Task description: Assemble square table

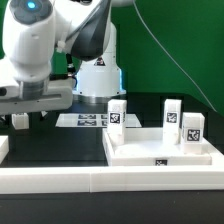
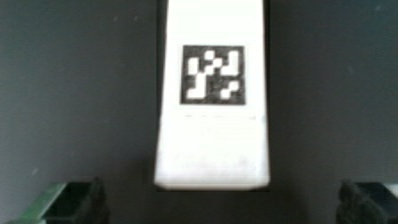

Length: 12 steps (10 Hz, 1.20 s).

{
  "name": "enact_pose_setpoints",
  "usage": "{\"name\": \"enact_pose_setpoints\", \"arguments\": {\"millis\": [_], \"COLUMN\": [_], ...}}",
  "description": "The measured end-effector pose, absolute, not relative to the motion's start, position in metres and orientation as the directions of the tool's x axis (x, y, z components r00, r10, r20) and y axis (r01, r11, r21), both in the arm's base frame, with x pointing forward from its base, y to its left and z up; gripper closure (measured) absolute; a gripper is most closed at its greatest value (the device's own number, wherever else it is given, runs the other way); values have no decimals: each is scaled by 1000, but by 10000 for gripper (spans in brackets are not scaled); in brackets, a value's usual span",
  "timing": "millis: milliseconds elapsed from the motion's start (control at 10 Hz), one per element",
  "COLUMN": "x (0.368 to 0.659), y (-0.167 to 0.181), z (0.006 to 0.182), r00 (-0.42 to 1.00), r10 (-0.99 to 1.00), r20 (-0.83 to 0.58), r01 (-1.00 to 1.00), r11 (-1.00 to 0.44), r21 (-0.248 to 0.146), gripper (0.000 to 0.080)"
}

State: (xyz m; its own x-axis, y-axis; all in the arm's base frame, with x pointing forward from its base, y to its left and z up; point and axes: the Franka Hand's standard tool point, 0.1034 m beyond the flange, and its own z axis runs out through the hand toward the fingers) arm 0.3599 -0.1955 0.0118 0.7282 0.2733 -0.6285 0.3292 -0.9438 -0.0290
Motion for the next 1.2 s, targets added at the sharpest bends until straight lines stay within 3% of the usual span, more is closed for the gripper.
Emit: {"name": "enact_pose_setpoints", "arguments": {"millis": [700, 1200], "x": [354, 357], "y": [-201, -203], "z": [1, 0], "r00": [439, 460], "r10": [196, 202], "r20": [-877, -865], "r01": [311, 319], "r11": [-949, -946], "r21": [-56, -52], "gripper": [150, 162]}}
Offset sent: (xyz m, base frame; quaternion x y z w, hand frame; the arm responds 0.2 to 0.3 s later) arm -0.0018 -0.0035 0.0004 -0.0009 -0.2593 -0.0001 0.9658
